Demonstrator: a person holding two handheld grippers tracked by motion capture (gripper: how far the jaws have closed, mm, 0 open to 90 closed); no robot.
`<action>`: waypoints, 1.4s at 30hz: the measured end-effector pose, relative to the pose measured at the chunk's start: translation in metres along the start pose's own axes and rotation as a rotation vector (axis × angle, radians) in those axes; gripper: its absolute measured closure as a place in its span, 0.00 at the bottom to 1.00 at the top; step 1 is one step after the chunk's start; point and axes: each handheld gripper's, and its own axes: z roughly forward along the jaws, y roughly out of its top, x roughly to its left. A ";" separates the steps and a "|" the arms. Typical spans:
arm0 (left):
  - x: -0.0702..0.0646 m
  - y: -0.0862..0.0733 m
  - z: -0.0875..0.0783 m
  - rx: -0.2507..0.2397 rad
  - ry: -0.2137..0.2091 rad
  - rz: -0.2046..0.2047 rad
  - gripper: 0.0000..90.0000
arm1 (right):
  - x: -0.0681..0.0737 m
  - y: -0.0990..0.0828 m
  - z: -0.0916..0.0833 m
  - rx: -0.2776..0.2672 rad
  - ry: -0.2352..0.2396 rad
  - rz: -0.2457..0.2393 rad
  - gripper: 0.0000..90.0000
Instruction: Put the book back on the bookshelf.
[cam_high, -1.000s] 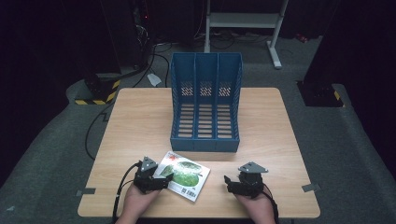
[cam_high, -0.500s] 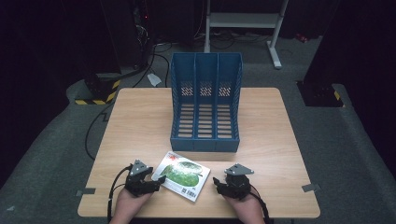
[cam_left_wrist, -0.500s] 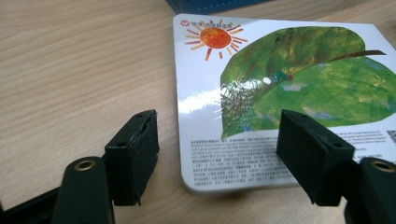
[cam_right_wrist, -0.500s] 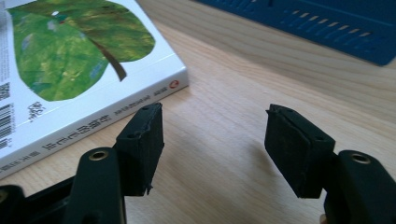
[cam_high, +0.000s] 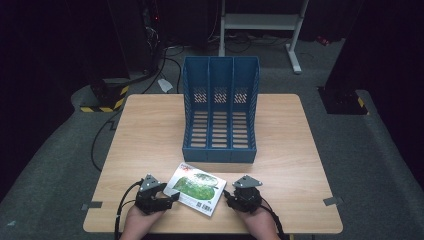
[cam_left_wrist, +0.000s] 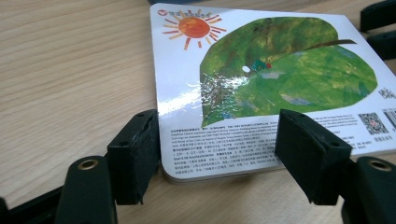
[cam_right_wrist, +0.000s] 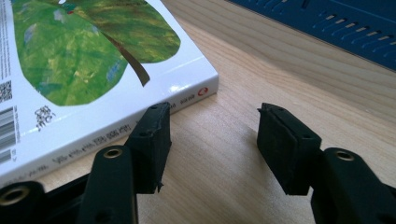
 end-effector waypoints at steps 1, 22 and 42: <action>-0.003 0.000 0.001 0.002 0.000 0.002 0.34 | 0.000 0.000 0.000 0.000 -0.008 -0.001 0.53; -0.045 0.004 0.014 0.051 -0.034 0.176 0.41 | -0.040 -0.003 -0.007 0.000 -0.089 0.088 0.55; -0.038 0.016 0.022 -0.006 -0.037 0.073 0.41 | 0.012 -0.028 -0.039 -0.007 0.057 -0.009 0.37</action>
